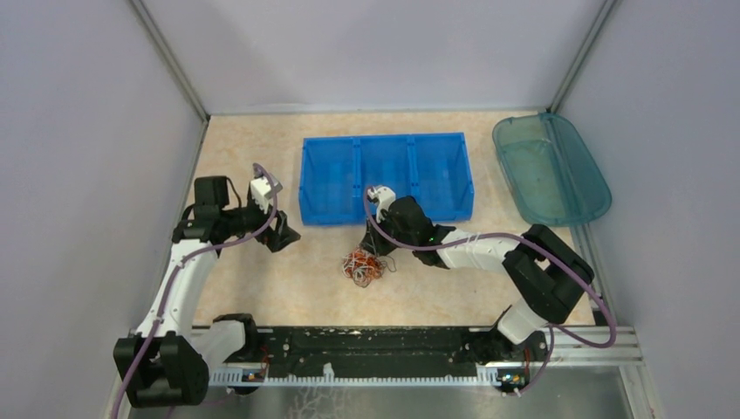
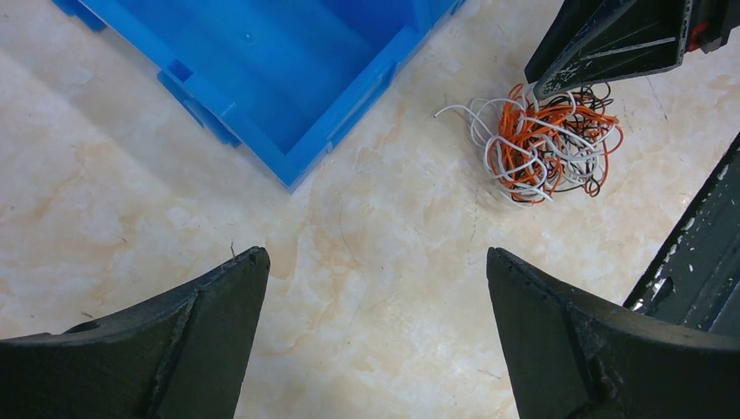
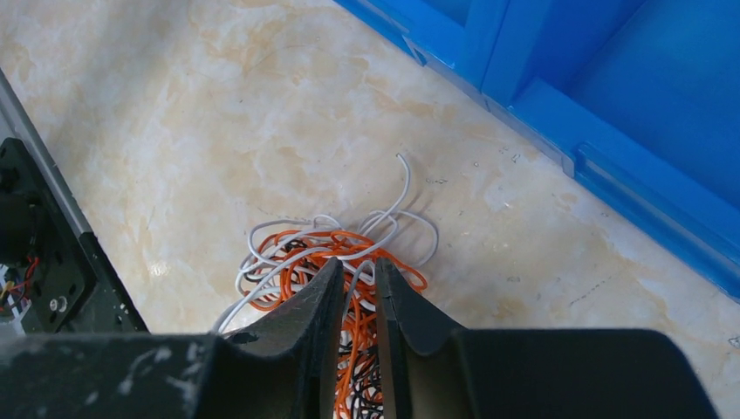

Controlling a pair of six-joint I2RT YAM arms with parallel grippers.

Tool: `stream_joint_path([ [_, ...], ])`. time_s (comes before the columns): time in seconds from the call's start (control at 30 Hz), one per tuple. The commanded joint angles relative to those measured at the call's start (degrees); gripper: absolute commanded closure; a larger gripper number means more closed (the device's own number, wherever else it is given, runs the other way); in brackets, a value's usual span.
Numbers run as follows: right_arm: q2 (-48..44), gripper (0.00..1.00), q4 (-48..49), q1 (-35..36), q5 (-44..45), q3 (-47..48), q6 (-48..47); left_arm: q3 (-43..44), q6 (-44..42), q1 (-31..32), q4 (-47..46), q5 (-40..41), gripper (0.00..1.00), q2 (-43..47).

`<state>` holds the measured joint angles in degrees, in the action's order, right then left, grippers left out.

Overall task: Untangle the cables
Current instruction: Untie the cable.

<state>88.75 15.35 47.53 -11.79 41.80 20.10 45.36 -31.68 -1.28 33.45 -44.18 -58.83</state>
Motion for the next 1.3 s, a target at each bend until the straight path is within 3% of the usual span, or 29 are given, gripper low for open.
stream_joint_path([
  [0.0,0.2,0.80,1.1,1.3,-0.8,3.4,1.1,2.5,0.0,-0.1,-0.1,-2.7,0.00,0.1],
  [0.07,-0.5,0.85,1.3,1.3,-0.8,3.1,1.3,2.8,0.0,-0.1,-0.1,-3.1,0.00,0.2],
  [0.17,-1.7,1.00,0.4,1.3,-0.7,3.8,1.3,2.4,0.6,-0.1,-0.4,-3.6,0.00,0.7],
  [0.47,-9.6,1.00,1.0,3.2,-5.0,6.0,2.8,1.0,-2.6,0.3,0.6,-10.4,0.00,3.1],
  [0.73,-10.8,1.00,5.8,6.3,-11.2,6.8,5.3,1.7,-9.5,4.7,6.0,-14.0,0.03,5.6],
  [0.97,-10.9,1.00,11.9,7.4,-13.1,7.7,8.4,0.9,-8.4,9.5,5.3,-15.6,0.09,6.6],
  [1.27,-11.7,1.00,16.4,7.4,-12.0,8.6,10.4,-3.4,-2.1,16.8,-0.9,-16.5,0.10,8.0],
])
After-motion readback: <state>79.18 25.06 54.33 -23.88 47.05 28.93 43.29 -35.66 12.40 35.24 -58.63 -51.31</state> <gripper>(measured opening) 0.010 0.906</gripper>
